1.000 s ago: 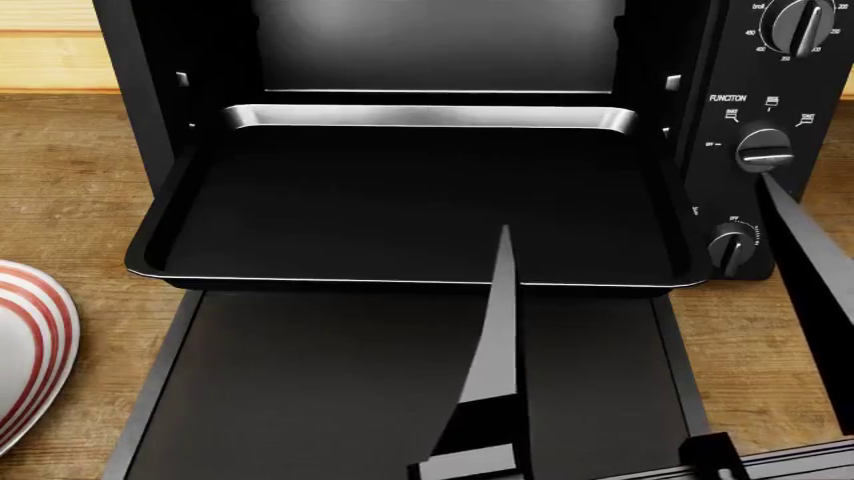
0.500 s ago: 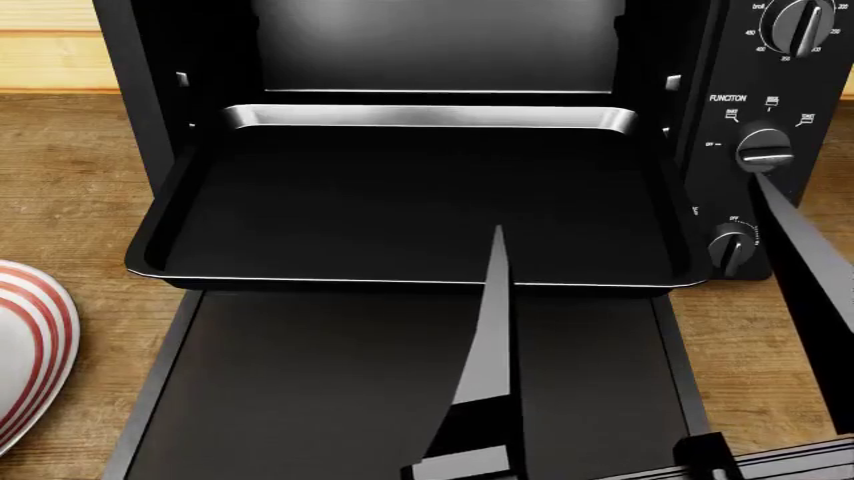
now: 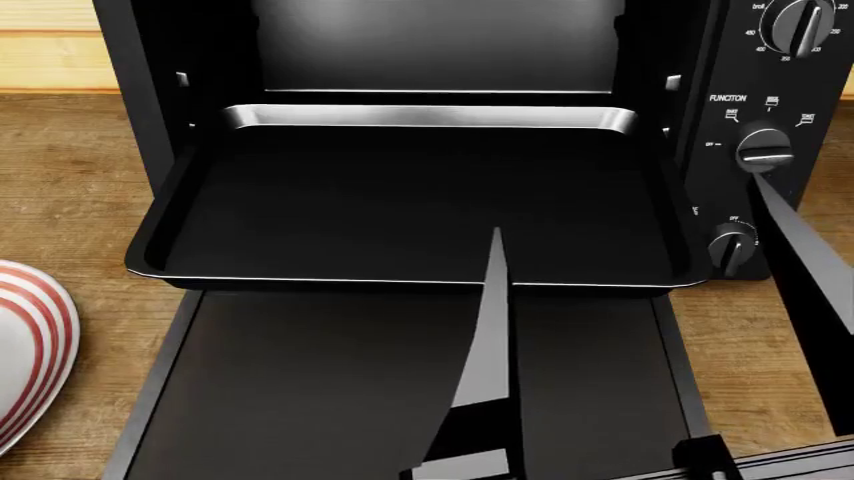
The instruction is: Pick the bread from the tray and place it on the plate on the counter.
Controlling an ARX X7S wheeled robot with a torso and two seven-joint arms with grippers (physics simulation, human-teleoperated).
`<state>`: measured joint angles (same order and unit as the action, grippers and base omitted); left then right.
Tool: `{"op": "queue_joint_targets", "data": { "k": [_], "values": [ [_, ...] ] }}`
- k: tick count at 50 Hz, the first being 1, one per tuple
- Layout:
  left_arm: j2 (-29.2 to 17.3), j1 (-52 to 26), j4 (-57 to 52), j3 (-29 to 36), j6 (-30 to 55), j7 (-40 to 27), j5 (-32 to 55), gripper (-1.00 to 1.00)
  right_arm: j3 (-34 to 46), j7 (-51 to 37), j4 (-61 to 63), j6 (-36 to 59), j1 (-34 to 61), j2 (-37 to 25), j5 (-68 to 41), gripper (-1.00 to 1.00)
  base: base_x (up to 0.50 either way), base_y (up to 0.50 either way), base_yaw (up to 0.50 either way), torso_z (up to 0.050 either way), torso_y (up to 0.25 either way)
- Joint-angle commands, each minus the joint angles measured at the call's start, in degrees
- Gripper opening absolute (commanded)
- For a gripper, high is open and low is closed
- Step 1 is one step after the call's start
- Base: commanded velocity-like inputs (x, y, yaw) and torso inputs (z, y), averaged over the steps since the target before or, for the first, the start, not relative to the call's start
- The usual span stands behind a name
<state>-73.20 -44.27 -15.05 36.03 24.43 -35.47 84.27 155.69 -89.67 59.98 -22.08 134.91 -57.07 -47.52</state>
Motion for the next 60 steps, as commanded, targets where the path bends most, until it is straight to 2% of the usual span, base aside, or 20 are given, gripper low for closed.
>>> {"op": "queue_joint_targets", "data": {
  "k": [1,10,35,60],
  "values": [
    [-0.31,0.20,-1.92,-0.75,-1.89,0.21,-1.51,1.00,-0.15,0.04,0.00,0.02,0.01,0.04,0.04,1.00,0.00,0.00,0.00,0.000,0.000],
    [-0.68,-0.78,-3.08,-0.85,-0.68,0.61,-2.31,1.00,0.32,-0.15,0.00,-0.15,0.01,-0.04,0.49,1.00,0.00,0.00,0.00,0.000,0.000],
    [-2.12,-1.02,-5.36,-1.63,-0.92,1.80,-3.68,1.00,0.50,-0.16,0.01,-0.49,0.02,0.28,0.56,1.00,0.00,0.00,0.00,-0.004,0.130],
    [-3.12,-2.37,-8.21,-2.73,-1.00,3.54,-6.52,1.00,1.03,-0.14,0.00,-0.83,0.01,0.27,1.18,1.00,0.00,0.00,0.00,-0.001,0.003]
  ]
}}
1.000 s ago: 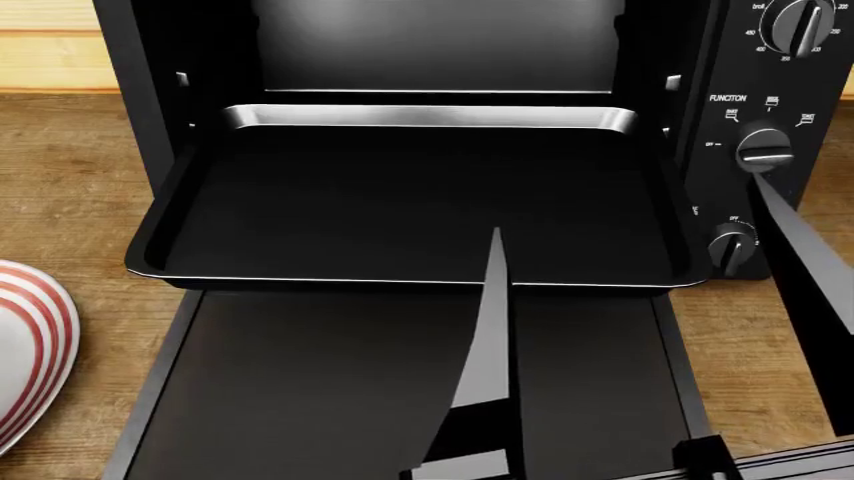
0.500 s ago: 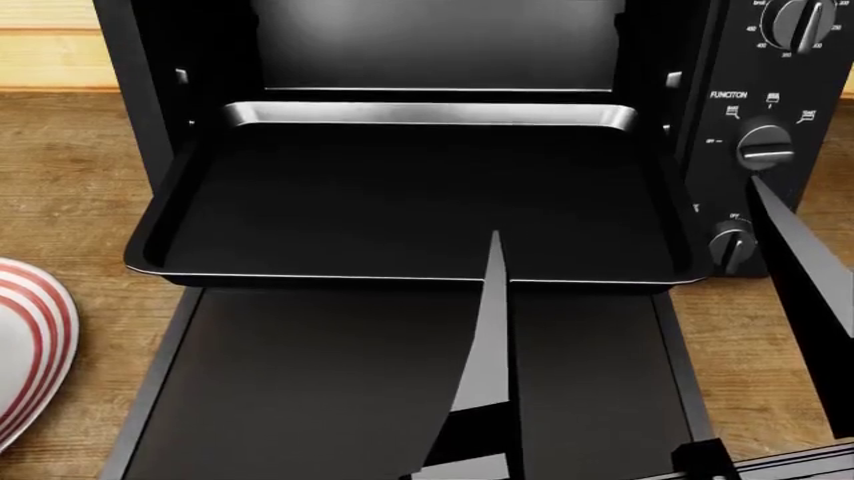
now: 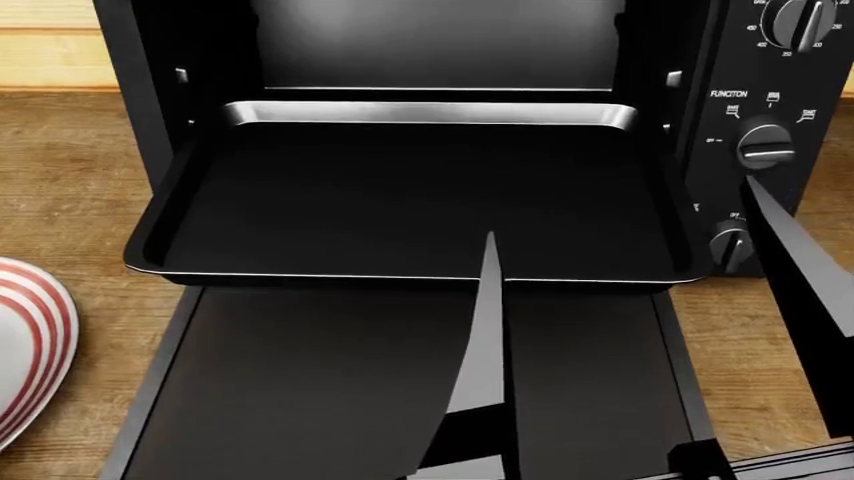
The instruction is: Pick the bread from the tray and place it on the plate on the counter.
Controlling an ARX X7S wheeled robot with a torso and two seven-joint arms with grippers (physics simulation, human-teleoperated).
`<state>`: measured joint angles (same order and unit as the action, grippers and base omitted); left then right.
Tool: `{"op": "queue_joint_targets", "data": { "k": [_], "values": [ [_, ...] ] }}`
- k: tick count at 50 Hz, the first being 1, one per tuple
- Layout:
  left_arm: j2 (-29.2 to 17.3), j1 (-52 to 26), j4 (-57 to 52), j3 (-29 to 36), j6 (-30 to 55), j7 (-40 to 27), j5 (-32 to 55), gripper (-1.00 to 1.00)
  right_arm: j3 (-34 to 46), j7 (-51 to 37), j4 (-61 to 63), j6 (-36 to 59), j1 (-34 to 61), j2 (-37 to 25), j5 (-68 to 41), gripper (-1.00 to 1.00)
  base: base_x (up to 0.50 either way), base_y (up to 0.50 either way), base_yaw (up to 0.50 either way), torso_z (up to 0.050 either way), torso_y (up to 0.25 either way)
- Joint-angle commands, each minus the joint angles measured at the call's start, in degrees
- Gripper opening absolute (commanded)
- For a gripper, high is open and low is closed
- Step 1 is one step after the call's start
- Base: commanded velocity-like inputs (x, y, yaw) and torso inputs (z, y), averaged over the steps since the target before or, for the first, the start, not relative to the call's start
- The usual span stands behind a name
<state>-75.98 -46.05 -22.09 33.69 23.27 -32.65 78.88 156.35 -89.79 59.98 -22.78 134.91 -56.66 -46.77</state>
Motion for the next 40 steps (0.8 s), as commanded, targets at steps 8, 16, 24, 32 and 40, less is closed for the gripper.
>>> {"op": "queue_joint_targets", "data": {
  "k": [8,16,24,32,40],
  "values": [
    [-0.31,-1.20,-1.81,-0.55,0.63,1.34,-2.14,1.00,0.47,-0.06,0.00,-0.32,-0.03,0.02,0.55,1.00,0.00,0.00,0.00,0.000,0.000],
    [-0.88,-1.11,-2.77,-0.97,-0.12,2.06,-2.78,1.00,0.37,-0.09,0.00,-0.37,-0.03,0.20,0.45,1.00,0.00,0.00,0.00,0.000,0.000],
    [-1.10,-1.53,-3.46,-1.17,0.23,2.11,-3.93,1.00,0.78,-0.11,0.00,-0.54,-0.04,-0.04,0.95,1.00,0.00,0.00,0.00,0.000,0.000],
    [-2.19,-0.96,-4.80,-1.48,-0.77,2.14,-4.79,1.00,1.18,-0.12,0.00,-0.79,-0.05,-0.08,1.41,1.00,0.00,0.00,0.00,0.000,0.000],
    [-2.30,-0.82,-5.33,-1.67,-1.26,2.49,-5.61,1.00,1.26,-0.12,0.00,-0.87,-0.08,0.08,1.41,1.00,0.00,0.00,0.00,0.000,0.000]
  ]
}}
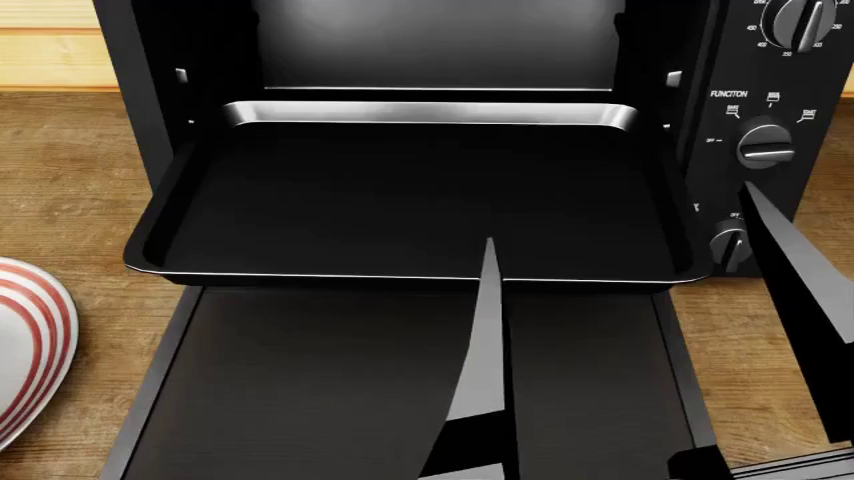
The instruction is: Pick the bread from the tray and place it on the plate on the counter.
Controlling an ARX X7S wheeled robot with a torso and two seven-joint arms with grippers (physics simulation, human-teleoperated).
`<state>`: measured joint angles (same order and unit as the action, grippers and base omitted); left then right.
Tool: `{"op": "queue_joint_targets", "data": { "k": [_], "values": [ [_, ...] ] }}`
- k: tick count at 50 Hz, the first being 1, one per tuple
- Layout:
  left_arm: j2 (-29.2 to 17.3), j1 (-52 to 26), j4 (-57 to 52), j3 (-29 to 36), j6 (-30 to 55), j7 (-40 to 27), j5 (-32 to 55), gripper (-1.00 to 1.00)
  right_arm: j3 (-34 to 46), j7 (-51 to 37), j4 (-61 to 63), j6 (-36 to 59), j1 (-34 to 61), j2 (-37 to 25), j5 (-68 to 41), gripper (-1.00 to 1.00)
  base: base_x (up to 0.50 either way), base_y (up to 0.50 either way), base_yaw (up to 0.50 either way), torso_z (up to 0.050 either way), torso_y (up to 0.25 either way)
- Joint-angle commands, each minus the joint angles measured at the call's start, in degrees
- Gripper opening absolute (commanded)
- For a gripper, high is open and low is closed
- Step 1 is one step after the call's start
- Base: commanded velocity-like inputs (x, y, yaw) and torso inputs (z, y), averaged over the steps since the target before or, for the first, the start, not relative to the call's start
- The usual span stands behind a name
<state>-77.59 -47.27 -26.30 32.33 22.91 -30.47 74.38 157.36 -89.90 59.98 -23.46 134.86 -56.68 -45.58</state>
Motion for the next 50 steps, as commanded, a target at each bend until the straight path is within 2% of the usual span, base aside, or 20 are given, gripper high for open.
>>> {"op": "queue_joint_targets", "data": {
  "k": [1,40,41,42,43,44,45,46,47,49,50],
  "values": [
    [-0.80,0.49,-1.24,-0.32,-1.01,0.38,-1.22,1.00,0.25,-0.01,0.00,-0.22,-0.05,0.11,0.26,1.00,0.00,0.00,0.00,0.000,0.000],
    [-2.62,-0.06,-5.09,-2.42,-3.99,3.13,-5.71,1.00,-1.14,-0.01,-0.01,0.07,-1.38,0.20,0.29,1.00,0.00,0.00,0.00,0.000,0.000],
    [-7.63,0.40,-12.16,-3.09,-4.89,-2.21,-0.30,1.00,-1.21,-0.01,-0.01,0.10,-1.44,0.22,0.28,1.00,0.00,0.00,0.00,0.000,0.000],
    [-12.34,-8.20,-20.76,-11.68,3.70,-10.81,8.29,1.00,-1.32,-0.01,-0.01,0.12,-1.50,0.27,0.22,1.00,0.00,0.00,0.00,0.000,0.000],
    [-12.33,0.40,-29.35,-20.28,12.30,-19.40,16.89,1.00,-1.33,-0.01,-0.01,0.08,-1.45,0.30,0.19,1.00,0.00,0.00,0.00,0.000,0.000],
    [-12.32,8.99,-33.69,-28.87,13.95,-25.60,25.48,1.00,-1.30,-0.01,-0.01,0.04,-1.39,0.33,0.18,1.00,0.00,0.00,0.00,0.000,0.000],
    [-9.74,10.17,-33.69,-37.46,21.69,-30.51,34.08,1.00,-1.48,-0.01,-0.01,0.11,-1.60,0.33,0.18,1.00,0.00,0.00,0.00,0.000,0.000],
    [-6.67,1.79,-33.69,-46.06,25.35,-33.60,42.67,1.00,-1.74,0.00,-0.01,0.23,-1.85,0.32,0.14,1.00,0.00,0.00,0.00,0.000,0.000],
    [-3.53,-6.80,-33.69,-50.53,28.25,-37.94,51.26,1.00,-1.76,0.00,-0.01,0.16,-1.81,0.40,0.12,1.00,0.00,0.00,0.00,0.000,0.000],
    [3.14,-23.99,-33.66,-33.34,30.38,-49.59,68.45,1.00,-1.31,0.00,-0.01,-0.11,-1.40,0.39,0.21,1.00,0.00,0.00,0.00,0.000,0.000],
    [5.24,-32.59,-33.63,-29.29,30.31,-53.18,73.52,1.00,-1.12,-0.01,-0.01,-0.19,-1.38,0.37,0.35,1.00,0.00,0.00,0.00,0.000,0.000]
  ]
}}
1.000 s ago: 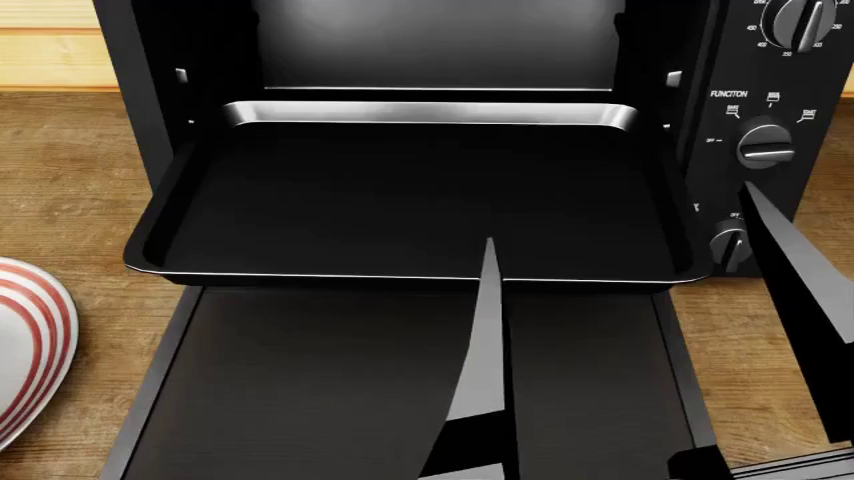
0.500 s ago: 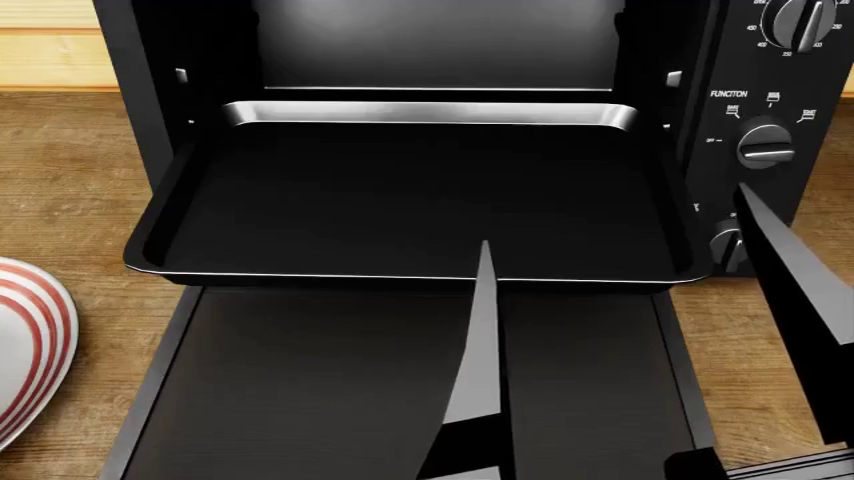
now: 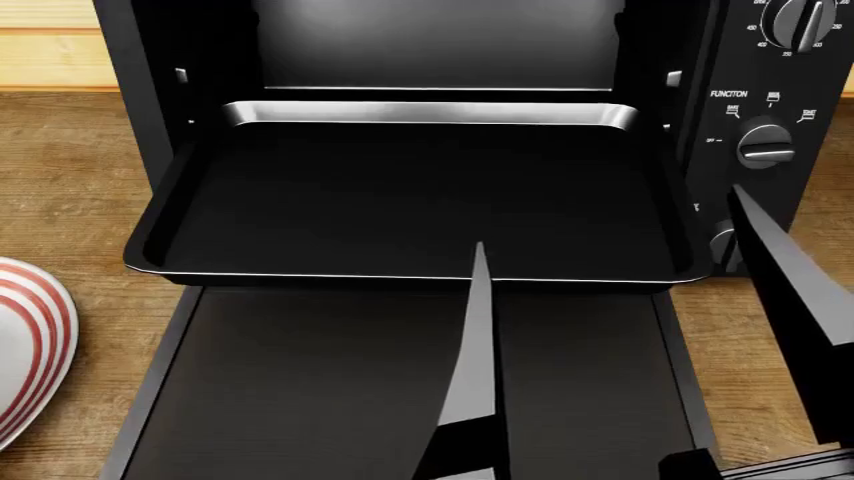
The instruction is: Pick the bread from the tray and place it on the plate on the counter.
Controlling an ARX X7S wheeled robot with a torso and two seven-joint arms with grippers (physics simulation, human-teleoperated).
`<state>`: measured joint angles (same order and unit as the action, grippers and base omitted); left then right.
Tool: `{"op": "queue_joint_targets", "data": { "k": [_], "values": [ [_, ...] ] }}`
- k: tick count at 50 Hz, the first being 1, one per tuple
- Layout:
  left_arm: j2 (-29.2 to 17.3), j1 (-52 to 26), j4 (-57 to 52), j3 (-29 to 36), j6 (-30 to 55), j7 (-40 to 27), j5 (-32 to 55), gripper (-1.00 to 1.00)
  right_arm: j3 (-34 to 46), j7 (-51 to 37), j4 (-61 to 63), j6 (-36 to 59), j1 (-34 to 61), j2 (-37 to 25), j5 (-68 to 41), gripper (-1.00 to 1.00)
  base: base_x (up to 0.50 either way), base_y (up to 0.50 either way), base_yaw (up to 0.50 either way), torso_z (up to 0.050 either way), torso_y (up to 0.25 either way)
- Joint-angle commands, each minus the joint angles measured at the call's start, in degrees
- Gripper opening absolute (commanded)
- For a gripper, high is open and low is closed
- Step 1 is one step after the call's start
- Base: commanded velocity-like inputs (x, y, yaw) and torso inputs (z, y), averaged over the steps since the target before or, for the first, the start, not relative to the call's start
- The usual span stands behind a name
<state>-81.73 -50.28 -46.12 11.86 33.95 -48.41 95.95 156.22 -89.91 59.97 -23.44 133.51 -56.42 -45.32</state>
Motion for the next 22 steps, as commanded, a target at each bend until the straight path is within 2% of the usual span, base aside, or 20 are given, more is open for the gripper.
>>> {"op": "queue_joint_targets", "data": {
  "k": [1,4,10,22],
  "values": [
    [10.73,-33.12,-13.81,-7.56,19.39,-37.66,53.64,1.00,0.21,0.00,0.00,-0.24,-0.07,0.01,0.26,1.00,0.00,0.00,0.00,0.000,0.000],
    [12.33,-36.95,-13.81,-5.60,19.52,-41.15,56.89,1.00,0.59,0.00,0.00,-0.43,0.16,-0.03,0.40,1.00,0.00,0.00,0.00,0.000,0.000],
    [11.81,-39.91,-13.79,-3.48,18.91,-41.14,57.37,1.00,0.89,0.00,0.00,-0.55,0.49,-0.02,0.38,1.00,0.00,0.00,0.00,0.000,0.000],
    [12.61,-40.92,-13.85,-2.78,18.86,-41.40,58.01,1.00,0.79,-0.03,0.01,-0.56,0.28,-0.03,0.54,1.00,0.00,0.00,0.00,0.000,0.000]
  ]
}}
